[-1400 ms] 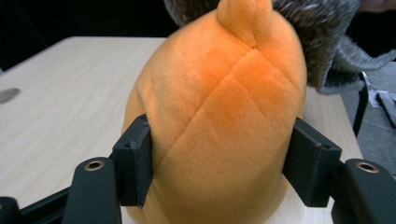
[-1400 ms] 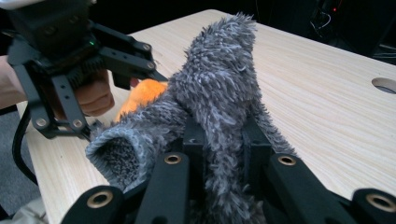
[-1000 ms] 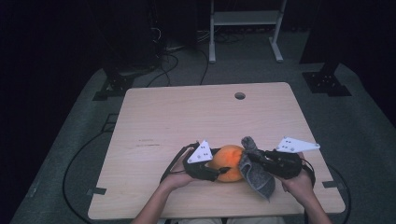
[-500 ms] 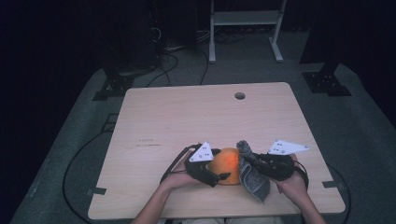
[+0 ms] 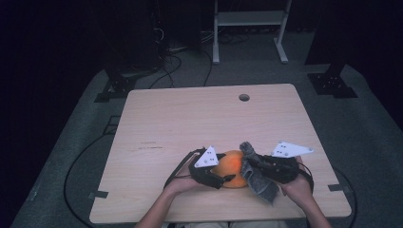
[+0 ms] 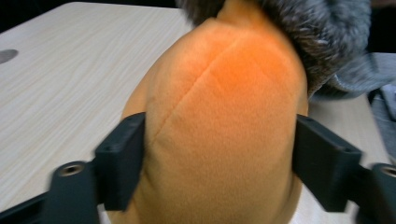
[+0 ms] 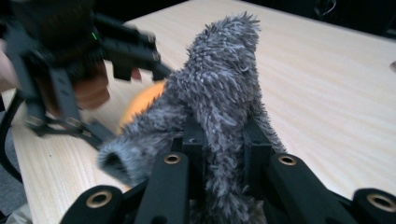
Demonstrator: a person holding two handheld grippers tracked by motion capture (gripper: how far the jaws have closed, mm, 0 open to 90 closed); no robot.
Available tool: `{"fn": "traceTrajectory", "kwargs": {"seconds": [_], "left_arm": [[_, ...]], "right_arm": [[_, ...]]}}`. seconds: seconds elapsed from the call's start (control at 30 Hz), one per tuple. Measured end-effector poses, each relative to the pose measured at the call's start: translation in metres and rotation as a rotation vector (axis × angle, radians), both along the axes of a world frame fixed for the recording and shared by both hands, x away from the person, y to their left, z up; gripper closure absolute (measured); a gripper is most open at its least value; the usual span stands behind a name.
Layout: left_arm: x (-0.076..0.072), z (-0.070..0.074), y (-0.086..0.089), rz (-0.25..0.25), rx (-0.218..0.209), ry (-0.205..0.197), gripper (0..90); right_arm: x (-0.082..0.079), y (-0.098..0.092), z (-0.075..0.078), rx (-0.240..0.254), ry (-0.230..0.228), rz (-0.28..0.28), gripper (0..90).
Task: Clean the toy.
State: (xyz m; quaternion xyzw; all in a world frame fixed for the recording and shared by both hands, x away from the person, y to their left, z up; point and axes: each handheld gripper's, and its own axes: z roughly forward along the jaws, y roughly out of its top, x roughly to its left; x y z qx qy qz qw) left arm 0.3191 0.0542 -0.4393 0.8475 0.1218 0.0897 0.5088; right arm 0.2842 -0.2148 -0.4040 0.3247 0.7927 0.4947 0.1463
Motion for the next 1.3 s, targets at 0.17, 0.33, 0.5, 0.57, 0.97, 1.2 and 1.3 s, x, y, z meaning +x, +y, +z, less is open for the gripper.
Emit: {"fn": "traceTrajectory", "kwargs": {"seconds": [0.17,0.33,0.5,0.57,0.97,1.2,1.3], "left_arm": [[-0.002,-0.001,-0.007,0.024,0.004,-0.017,25.3],[-0.005,-0.002,-0.014,0.072,-0.004,-0.023,27.9],[-0.009,0.002,-0.017,0.043,-0.001,-0.003,25.3],[-0.007,0.005,-0.008,-0.048,-0.039,0.032,23.3],[-0.006,0.0,-0.019,0.08,-0.003,-0.011,28.3],[-0.009,0.002,-0.019,0.028,-0.005,0.001,28.9],[-0.003,0.005,-0.006,-0.104,-0.072,0.107,20.1]], "right_arm": [[0.01,-0.018,-0.016,-0.019,0.067,-0.056,75.0],[0.0,-0.021,0.006,0.043,0.007,-0.054,75.3],[-0.003,0.005,0.009,-0.042,-0.042,-0.018,75.2],[-0.001,-0.001,0.004,-0.021,-0.005,-0.014,75.3],[0.006,-0.033,-0.008,0.0,0.064,-0.076,75.2],[-0.008,-0.011,0.017,-0.04,-0.038,-0.02,75.1],[-0.005,-0.01,0.005,-0.06,0.001,-0.004,74.9]]}}
